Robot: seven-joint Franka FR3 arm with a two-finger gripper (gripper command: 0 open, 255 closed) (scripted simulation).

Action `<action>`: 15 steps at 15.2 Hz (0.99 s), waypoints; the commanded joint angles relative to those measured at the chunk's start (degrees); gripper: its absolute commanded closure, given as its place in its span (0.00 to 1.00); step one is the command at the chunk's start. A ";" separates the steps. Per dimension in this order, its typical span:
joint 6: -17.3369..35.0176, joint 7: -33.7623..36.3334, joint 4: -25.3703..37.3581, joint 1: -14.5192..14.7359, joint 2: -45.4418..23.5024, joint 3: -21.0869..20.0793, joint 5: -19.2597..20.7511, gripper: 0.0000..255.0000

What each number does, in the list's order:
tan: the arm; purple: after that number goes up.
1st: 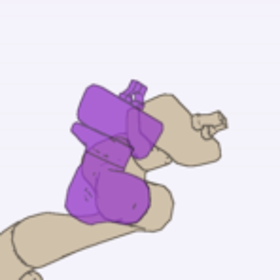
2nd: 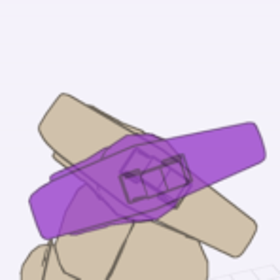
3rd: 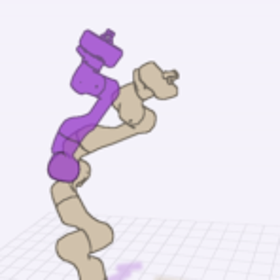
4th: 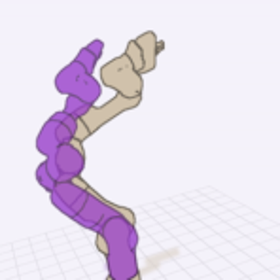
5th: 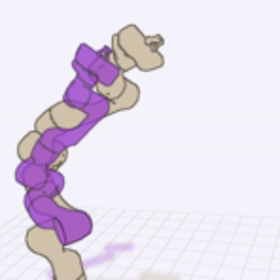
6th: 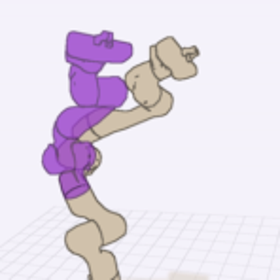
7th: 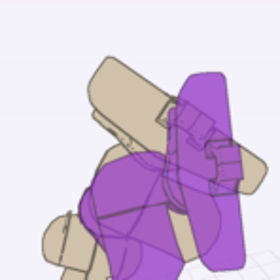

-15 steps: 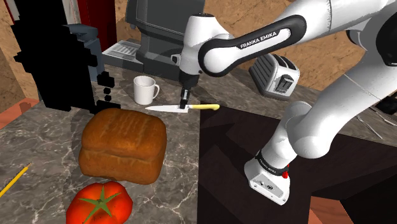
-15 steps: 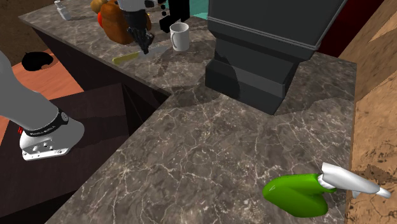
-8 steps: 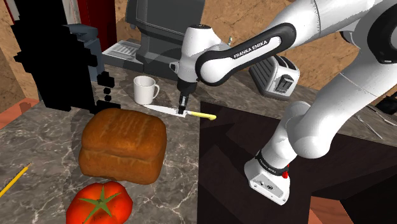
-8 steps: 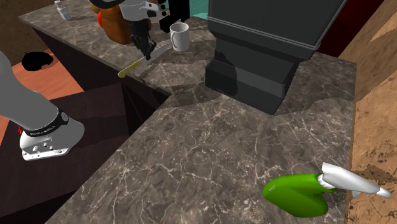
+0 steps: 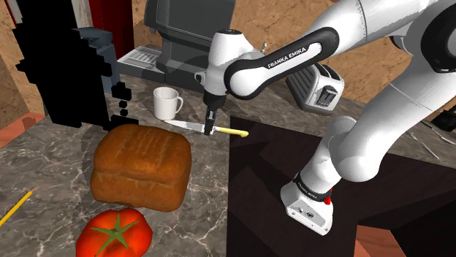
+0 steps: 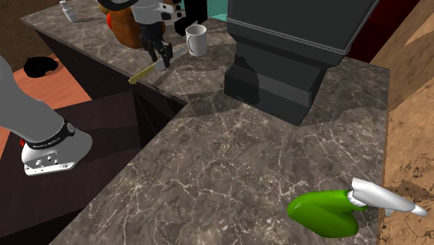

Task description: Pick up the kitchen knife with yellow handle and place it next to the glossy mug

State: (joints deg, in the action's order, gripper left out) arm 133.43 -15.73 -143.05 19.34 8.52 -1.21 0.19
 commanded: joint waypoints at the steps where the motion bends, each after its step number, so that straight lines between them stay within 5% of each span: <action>1: 0.00 -0.01 -0.04 0.00 -0.02 0.00 0.00 0.00; 4: -0.04 -0.02 -0.02 -0.01 -0.01 0.01 0.00 0.00; 8: -8.05 -0.11 3.58 0.03 4.41 0.03 -0.12 0.00; 15: -8.05 -0.11 3.58 0.03 4.41 0.03 -0.12 0.00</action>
State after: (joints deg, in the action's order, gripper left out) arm 125.40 -15.85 -139.47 19.36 12.91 -1.18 0.06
